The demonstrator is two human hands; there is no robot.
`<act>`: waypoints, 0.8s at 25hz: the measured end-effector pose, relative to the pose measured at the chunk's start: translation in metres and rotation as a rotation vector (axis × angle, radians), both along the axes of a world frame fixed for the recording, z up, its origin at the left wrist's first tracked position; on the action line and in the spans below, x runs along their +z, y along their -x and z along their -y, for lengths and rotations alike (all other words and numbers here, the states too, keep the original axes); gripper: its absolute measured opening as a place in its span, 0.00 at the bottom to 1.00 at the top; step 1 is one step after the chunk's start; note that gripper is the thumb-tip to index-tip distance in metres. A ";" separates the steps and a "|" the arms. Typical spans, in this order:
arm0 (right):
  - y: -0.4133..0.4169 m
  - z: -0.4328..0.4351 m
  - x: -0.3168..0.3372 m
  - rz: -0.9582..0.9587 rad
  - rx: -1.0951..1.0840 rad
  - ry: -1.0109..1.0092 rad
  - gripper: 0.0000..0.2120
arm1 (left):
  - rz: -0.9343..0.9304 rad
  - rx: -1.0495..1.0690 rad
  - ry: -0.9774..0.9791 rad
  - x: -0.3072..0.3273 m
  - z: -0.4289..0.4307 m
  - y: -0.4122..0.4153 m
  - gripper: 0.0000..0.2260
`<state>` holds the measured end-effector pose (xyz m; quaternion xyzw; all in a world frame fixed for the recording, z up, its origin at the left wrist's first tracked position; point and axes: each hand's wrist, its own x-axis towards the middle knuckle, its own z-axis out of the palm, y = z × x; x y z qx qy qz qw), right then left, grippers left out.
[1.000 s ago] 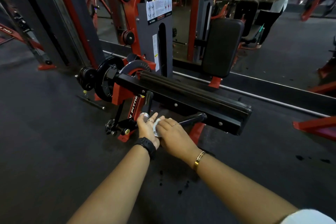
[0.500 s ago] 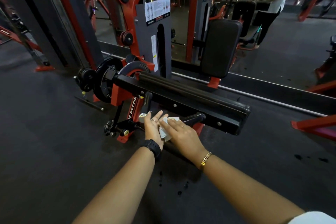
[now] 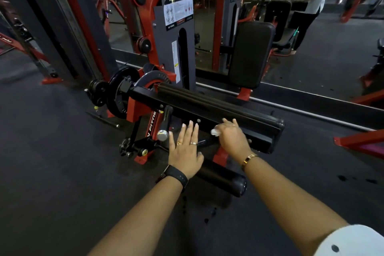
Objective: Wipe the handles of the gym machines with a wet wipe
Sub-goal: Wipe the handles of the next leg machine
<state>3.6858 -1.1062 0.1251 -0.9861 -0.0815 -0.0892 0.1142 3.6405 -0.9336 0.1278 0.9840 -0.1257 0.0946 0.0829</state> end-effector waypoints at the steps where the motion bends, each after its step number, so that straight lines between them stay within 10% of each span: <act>1: -0.001 -0.012 0.005 -0.017 0.077 0.000 0.16 | 0.034 0.010 -0.072 0.000 0.001 0.002 0.39; 7: 0.016 -0.010 -0.002 0.029 0.479 -0.050 0.27 | 0.144 -0.015 -0.173 -0.012 -0.003 -0.002 0.40; 15: 0.011 -0.013 -0.010 0.038 0.064 -0.079 0.22 | 0.118 -0.065 -0.160 -0.012 -0.005 -0.004 0.39; 20: -0.011 -0.051 0.040 -0.459 0.217 -0.392 0.12 | 0.155 -0.050 -0.112 -0.017 -0.006 -0.005 0.40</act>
